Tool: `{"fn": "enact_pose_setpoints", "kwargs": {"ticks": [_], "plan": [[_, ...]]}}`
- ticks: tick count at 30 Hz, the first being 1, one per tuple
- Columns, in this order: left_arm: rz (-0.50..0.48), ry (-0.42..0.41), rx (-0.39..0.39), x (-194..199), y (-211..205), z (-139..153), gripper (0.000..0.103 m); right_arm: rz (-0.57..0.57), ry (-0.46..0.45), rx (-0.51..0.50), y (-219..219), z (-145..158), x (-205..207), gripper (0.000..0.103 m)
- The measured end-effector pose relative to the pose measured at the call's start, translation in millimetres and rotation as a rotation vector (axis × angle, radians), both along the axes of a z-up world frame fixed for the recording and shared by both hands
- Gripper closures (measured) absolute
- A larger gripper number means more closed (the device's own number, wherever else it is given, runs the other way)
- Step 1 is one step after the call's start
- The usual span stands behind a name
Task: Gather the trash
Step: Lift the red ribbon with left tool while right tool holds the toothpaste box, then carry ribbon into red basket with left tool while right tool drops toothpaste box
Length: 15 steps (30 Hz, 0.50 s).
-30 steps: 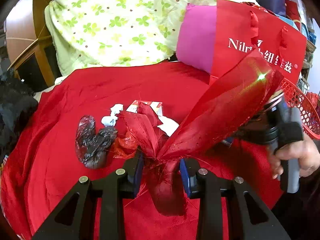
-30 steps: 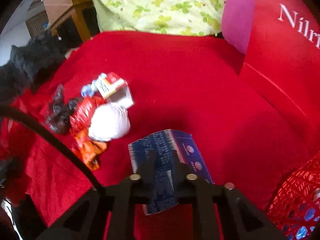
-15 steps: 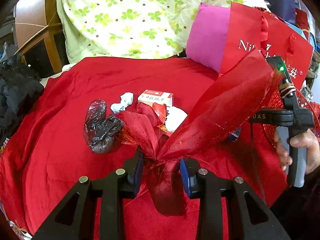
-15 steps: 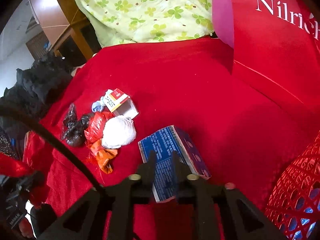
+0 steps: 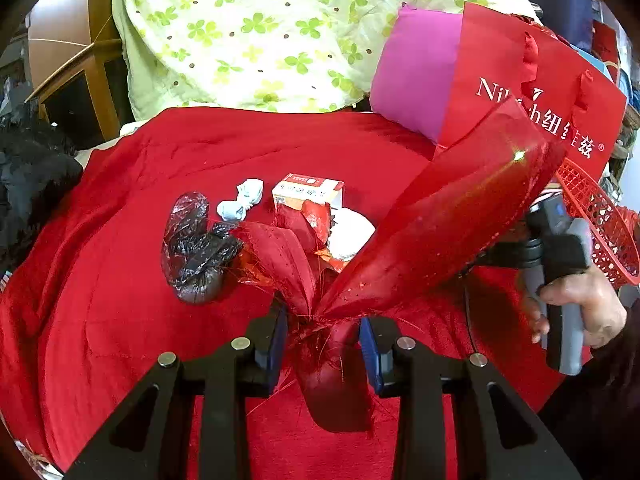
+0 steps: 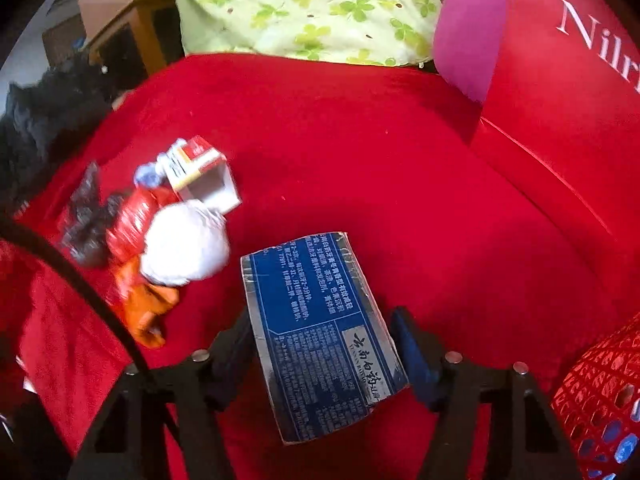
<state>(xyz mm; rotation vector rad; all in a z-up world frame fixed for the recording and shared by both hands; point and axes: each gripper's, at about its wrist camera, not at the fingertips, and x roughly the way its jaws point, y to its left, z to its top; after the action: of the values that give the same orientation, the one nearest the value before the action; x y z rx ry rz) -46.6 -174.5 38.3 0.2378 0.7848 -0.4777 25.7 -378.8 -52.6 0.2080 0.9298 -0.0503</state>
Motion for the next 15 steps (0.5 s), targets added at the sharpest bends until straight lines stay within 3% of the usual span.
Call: {"fn": "enact_pose_setpoints", "kwargs": {"ticks": [8,15], "plan": [[-0.033,-0.054,-0.049,-10,-18,27,0.068,0.015,-0.269,0.063,-2,78,-58,0.035],[-0.141,-0.148,-0.106,-34,-59,66,0.068,-0.027,-0.539,0.104,-29,140,-140,0.035]]}}
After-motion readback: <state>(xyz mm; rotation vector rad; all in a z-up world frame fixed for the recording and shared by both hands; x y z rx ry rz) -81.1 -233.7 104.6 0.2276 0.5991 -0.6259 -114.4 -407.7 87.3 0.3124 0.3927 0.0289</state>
